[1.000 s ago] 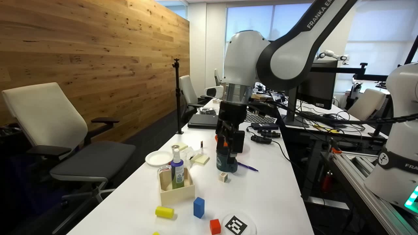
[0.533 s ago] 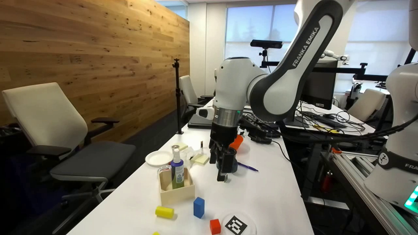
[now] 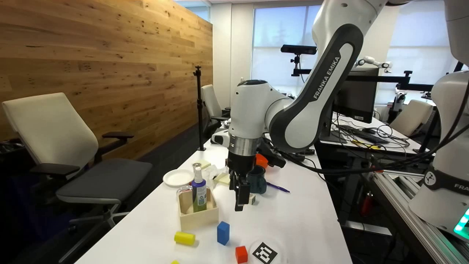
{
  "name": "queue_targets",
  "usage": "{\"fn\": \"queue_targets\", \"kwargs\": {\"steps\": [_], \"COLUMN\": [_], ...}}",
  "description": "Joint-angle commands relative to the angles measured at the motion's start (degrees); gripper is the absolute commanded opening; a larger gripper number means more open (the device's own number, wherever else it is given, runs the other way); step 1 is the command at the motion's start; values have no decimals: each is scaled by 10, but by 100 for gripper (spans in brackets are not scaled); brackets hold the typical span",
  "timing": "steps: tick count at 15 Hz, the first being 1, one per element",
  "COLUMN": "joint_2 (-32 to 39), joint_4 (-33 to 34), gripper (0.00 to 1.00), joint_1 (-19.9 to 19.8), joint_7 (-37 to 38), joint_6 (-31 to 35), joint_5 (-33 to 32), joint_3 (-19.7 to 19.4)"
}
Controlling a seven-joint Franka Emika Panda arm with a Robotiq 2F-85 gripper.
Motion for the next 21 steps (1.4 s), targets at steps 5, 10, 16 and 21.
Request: {"fn": "queue_targets", "kwargs": {"steps": [5, 10, 16, 21], "joint_2": [33, 54, 77, 80], "joint_4": [14, 11, 8, 15], "gripper": [100, 100, 100, 100], "joint_1": [32, 31, 28, 21], "joint_7": [43, 32, 27, 19], "joint_6": [5, 27, 59, 61], "joint_5": [-44, -73, -62, -48], "joint_3": [-24, -40, -17, 20]}}
